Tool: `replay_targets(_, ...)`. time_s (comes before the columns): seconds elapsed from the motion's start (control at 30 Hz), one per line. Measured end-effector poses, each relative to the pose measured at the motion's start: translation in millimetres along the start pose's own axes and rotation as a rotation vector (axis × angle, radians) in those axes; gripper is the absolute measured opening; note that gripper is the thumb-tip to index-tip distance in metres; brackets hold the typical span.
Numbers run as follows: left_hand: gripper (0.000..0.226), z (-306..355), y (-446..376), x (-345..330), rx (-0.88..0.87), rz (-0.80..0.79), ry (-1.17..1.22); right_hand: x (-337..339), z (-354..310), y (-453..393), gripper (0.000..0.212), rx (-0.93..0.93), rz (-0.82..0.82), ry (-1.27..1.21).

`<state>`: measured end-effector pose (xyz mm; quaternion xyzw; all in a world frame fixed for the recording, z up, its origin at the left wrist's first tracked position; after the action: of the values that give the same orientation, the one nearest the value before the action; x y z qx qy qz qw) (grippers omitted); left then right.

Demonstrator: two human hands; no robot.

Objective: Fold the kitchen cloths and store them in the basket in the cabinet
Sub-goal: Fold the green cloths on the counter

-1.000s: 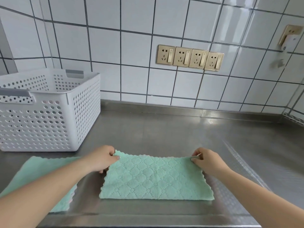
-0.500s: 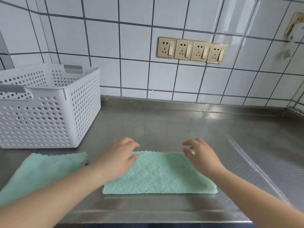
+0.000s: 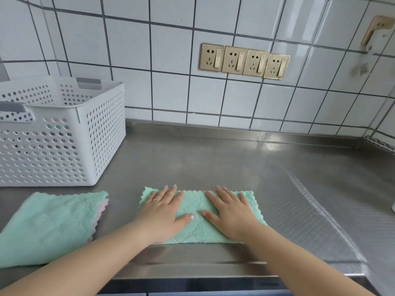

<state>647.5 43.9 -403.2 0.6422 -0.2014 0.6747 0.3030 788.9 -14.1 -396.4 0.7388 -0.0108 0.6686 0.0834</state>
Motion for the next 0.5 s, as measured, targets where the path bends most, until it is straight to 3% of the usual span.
replay_targets(0.1, 0.127, -19.0, 0.9, 0.0, 0.042, -0.008, 0.034, 1.7, 21.8, 3.5, 0.098, -0.049, -0.025, 0.015)
replay_targets(0.23, 0.081, -39.3, 4.0, -0.8, 0.129, -0.059, 0.043, 0.7, 51.3, 6.3, 0.087, -0.143, -0.055, 0.009)
replay_targets(0.3, 0.074, -33.5, 9.3, 5.8, 0.114, -0.033, 0.006, 6.6, 53.2, 6.2, 0.072, -0.147, -0.03, 0.05)
replay_targets(0.4, 0.083, 14.1, 29.8, 21.8, -0.17, 0.094, -0.031, 29.7, 23.7, 4.3, 0.049, 0.035, 0.146, 0.087)
replay_targets(0.5, 0.069, 65.0, 62.9, 9.3, -0.414, -0.027, -0.056, 27.3, -17.2, 2.5, 0.051, 0.265, 0.089, 0.056)
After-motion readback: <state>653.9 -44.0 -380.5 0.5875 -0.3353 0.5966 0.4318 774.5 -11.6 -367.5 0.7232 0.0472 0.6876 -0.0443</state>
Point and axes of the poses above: each hand's wrist, its own y-axis away from the middle knuckle, its own x-axis out of the back of the hand, z = x × y, the point moved 9 cm from there along -y, towards the middle knuckle, and after that the axes turned 4 degrees about -z, right-handed, at the moved point
